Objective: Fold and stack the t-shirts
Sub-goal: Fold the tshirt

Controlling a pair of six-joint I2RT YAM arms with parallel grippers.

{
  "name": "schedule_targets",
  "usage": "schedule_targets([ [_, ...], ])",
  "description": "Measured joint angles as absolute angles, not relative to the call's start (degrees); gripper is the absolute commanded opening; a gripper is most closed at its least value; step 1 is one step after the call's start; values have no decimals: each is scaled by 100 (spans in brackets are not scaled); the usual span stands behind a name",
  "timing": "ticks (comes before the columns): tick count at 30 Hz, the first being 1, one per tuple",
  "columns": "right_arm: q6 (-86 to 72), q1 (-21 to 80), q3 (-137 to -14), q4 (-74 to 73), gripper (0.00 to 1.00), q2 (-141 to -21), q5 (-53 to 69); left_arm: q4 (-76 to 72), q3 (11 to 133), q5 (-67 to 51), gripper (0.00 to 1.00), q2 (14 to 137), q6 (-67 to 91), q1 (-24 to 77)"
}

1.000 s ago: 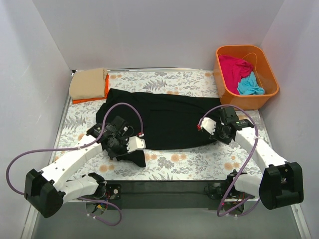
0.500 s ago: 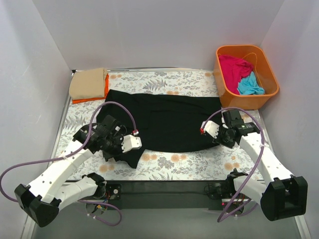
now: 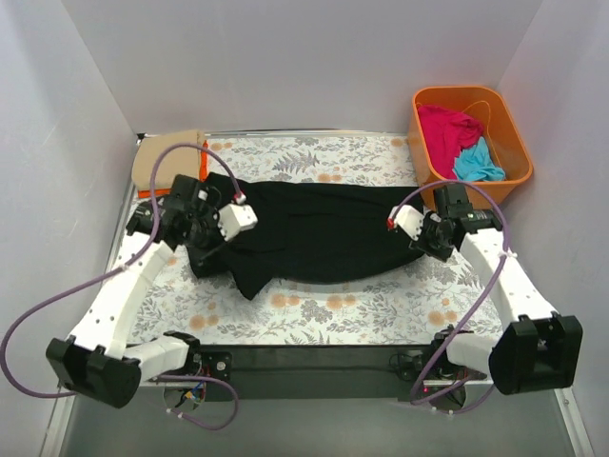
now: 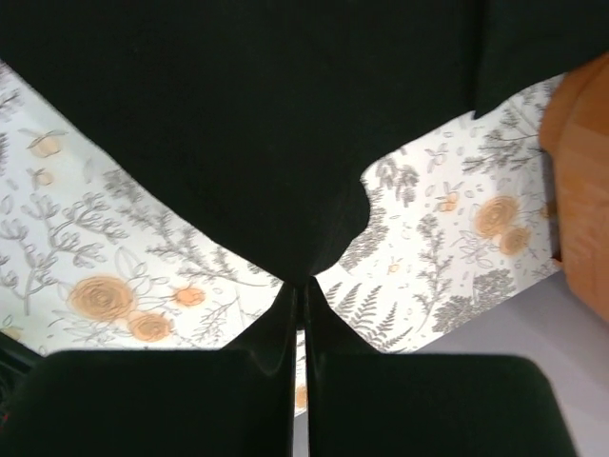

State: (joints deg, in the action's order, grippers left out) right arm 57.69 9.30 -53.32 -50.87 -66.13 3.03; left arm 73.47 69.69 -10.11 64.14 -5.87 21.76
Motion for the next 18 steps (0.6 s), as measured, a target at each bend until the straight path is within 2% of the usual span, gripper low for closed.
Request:
schedule_targets([
  [6, 5811, 714, -5802, -4705, 1, -7369, 301, 6569, 7581, -1181, 0, 7544, -1024, 851],
  [18, 5719, 714, -6864, -3811, 1, -9083, -132, 5072, 8670, -1321, 0, 9808, -1061, 679],
])
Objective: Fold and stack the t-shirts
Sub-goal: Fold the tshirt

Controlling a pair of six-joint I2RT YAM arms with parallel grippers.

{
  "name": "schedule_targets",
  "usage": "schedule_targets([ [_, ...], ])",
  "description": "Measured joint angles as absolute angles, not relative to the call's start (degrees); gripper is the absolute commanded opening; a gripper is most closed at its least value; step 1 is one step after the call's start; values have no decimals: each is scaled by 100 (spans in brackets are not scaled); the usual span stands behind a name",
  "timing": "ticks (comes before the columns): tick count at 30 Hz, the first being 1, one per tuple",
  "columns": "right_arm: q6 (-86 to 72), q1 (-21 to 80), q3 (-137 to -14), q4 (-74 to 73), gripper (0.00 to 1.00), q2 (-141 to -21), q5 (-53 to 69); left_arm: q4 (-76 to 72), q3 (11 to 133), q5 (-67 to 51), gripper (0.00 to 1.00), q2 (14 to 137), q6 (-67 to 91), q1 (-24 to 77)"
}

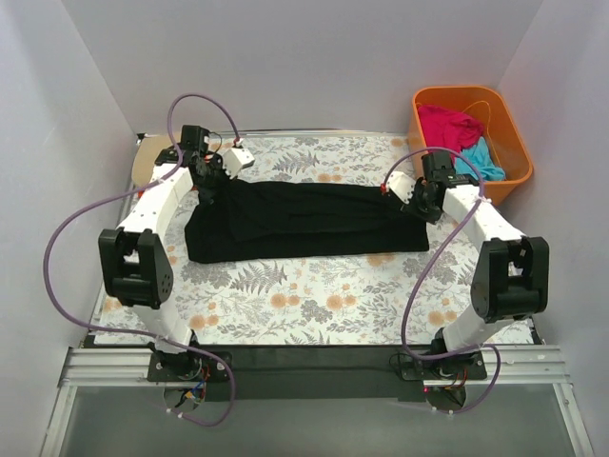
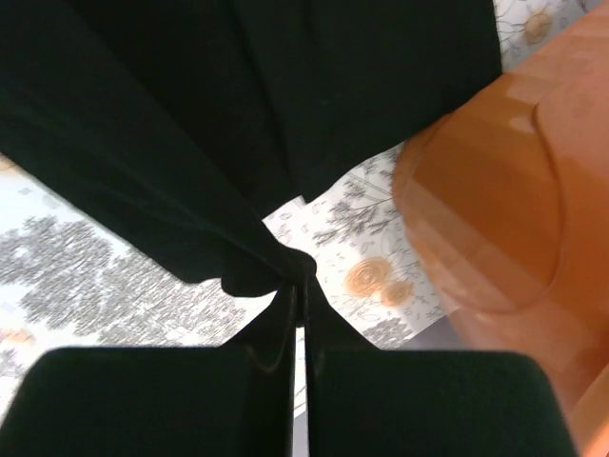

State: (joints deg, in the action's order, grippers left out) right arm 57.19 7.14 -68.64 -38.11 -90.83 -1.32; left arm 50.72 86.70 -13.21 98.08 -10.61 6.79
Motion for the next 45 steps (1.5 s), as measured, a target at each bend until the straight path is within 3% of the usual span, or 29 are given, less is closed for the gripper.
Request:
schedule_targets([
  [9, 5723, 755, -6958, -3299, 1, -9950, -711, 4685, 9601, -1332, 0, 10997, -1044, 648],
  [11, 5704, 794, -6991, -3203, 14, -10132, -862, 4578, 9708, -1330, 1, 11218, -1033, 648],
  [12, 5686, 814, -7019, -3146, 37, -10239, -952, 4534, 9743, -1326, 6, 11330, -1020, 648],
  [13, 5629, 845, -7063, -3127, 48, -10344, -1028, 4495, 9776, -1315, 11, 11452, -998, 648],
  [15, 5570, 921, -7168, -3079, 65, -10512, -1173, 4456, 9902, -1293, 27, 11749, -891, 646],
  [16, 5535, 954, -7199, -3063, 66, -10543, -1219, 4449, 9963, -1293, 31, 11880, -849, 642],
  [20, 5481, 1160, -7349, -3033, 67, -10501, -1304, 4622, 10396, -1367, 42, 12309, -421, 582],
  [25, 5304, 1409, -7677, -3232, 56, -10265, -1109, 4965, 10451, -1645, 51, 12007, 115, 373],
  [26, 5258, 1424, -7684, -3249, 49, -10208, -1059, 4984, 10326, -1680, 51, 11867, 191, 331],
  [30, 5092, 1435, -7625, -3400, 37, -10090, -836, 5076, 9301, -1787, 49, 10873, 399, 174],
  [34, 4869, 1444, -7544, -3559, 34, -10366, -731, 4989, 8388, -1822, 43, 10313, 539, 161],
  [45, 4718, 1533, -7389, -3586, 31, -11008, -893, 4222, 6643, -1612, 34, 10370, 572, 172],
])
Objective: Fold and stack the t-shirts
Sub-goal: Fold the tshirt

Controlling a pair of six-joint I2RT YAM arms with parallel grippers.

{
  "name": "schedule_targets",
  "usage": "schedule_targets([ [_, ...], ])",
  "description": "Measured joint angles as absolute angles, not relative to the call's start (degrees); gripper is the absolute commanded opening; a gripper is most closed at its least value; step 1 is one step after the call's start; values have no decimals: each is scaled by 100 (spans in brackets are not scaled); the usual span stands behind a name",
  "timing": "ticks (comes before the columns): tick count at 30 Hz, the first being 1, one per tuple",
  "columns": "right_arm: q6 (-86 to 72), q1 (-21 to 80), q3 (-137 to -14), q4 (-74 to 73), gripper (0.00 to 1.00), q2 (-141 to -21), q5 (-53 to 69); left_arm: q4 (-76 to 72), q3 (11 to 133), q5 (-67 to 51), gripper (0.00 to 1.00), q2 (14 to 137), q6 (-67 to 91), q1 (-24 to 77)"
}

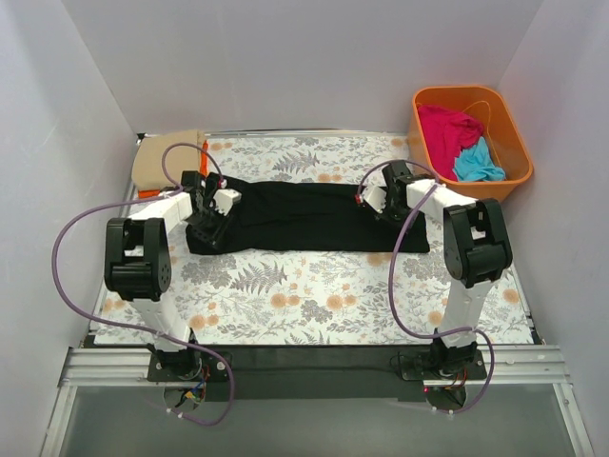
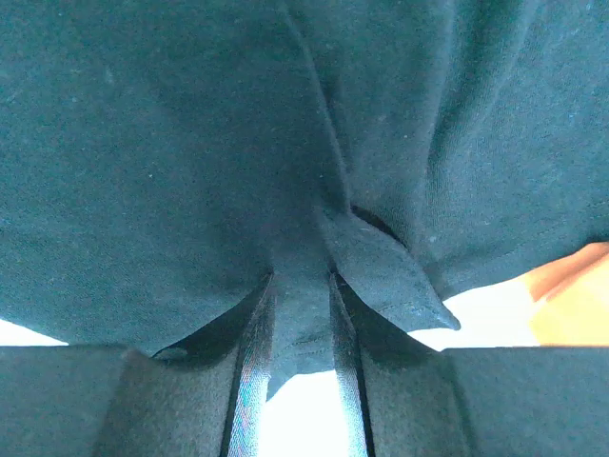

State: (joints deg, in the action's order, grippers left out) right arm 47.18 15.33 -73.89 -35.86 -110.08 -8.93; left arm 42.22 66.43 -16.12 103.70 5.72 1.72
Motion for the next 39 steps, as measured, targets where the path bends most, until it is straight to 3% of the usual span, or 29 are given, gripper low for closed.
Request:
schedule_targets([
  [7, 5026, 1588, -6731, -3129, 31, -10597, -1127, 4056, 5887, -1542, 34, 9749, 298, 139],
  [13, 5428, 1586, -5671, -2995, 32, -9791, -1330, 4801, 5240, -1516, 33, 8997, 78, -169],
  [16, 5527, 1564, -5349, -3168, 38, -9452, -1321, 5168, 5212, -1518, 35, 8691, -1, -314],
  [25, 4895, 1343, -6353, -4202, 45, -8936, -521, 5730, 6751, -1990, 50, 8739, 298, -353],
  [32, 4125, 762, -6246, -4438, 44, -8143, 82, 5426, 7102, -2156, 49, 9137, 631, -333],
  [35, 3922, 676, -6202, -4560, 43, -8248, 327, 5358, 7183, -2189, 43, 9343, 788, -119],
  [39, 3752, 690, -6333, -4657, 43, -8589, 580, 5290, 7273, -2392, 43, 9592, 1157, 541],
])
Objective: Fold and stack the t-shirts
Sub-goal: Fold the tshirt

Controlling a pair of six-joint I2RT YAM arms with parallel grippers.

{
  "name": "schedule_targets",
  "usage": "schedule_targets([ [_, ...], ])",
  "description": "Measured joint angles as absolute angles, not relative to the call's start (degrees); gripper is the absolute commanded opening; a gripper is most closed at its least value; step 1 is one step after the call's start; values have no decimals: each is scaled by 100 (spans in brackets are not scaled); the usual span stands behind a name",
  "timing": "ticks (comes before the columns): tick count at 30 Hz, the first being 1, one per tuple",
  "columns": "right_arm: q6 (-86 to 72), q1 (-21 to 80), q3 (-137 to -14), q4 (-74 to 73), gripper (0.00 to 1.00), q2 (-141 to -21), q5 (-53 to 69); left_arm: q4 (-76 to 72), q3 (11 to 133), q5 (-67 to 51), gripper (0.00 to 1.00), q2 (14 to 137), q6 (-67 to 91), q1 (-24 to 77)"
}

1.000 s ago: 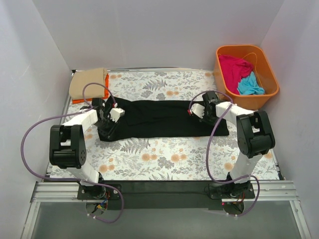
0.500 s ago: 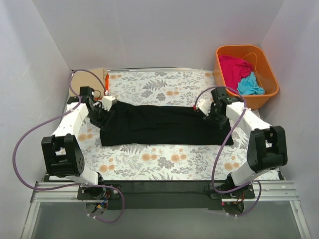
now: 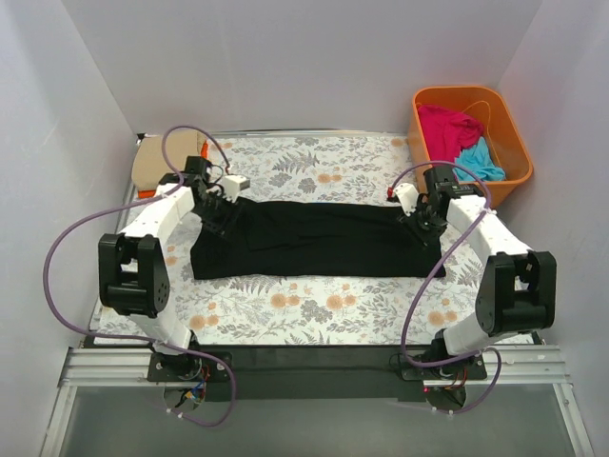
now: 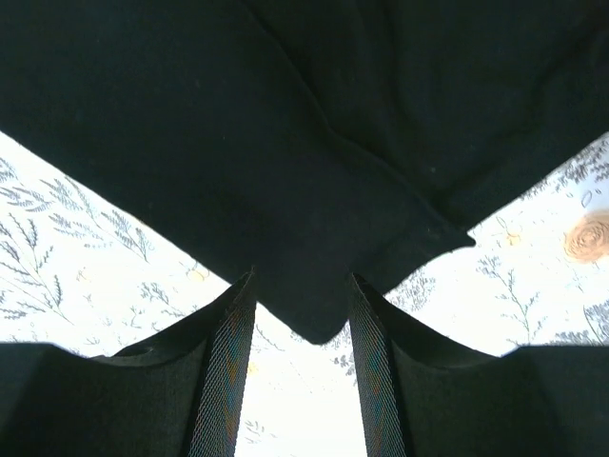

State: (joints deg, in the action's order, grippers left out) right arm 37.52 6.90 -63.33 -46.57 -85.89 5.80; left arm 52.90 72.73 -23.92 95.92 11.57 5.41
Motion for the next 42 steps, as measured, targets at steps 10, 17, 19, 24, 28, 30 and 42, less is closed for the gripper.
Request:
schedule_targets([
  [10, 3680, 692, -6504, -4659, 43, -8825, 742, 4860, 6681, -2290, 42, 9607, 2132, 1520],
  [17, 3682, 692, -6504, -4661, 42, -8842, 773, 4405, 6698, -1918, 38, 9863, 2545, 1601],
  [19, 3682, 692, -6504, -4659, 42, -8858, 770, 4338, 6702, -1839, 38, 10009, 2589, 1638],
  [24, 3691, 692, -6504, -4661, 42, -8862, 768, 4254, 6702, -1686, 38, 10256, 2681, 1723],
  [28, 3699, 692, -6504, -4659, 42, -8862, 773, 4150, 6702, -1621, 35, 10322, 2742, 1750],
  [30, 3704, 692, -6504, -4659, 42, -8862, 773, 4128, 6724, -1597, 34, 10366, 2766, 1763],
  [42, 3732, 692, -6504, -4659, 42, -8864, 784, 4023, 7013, -1581, 24, 10479, 2904, 1776],
])
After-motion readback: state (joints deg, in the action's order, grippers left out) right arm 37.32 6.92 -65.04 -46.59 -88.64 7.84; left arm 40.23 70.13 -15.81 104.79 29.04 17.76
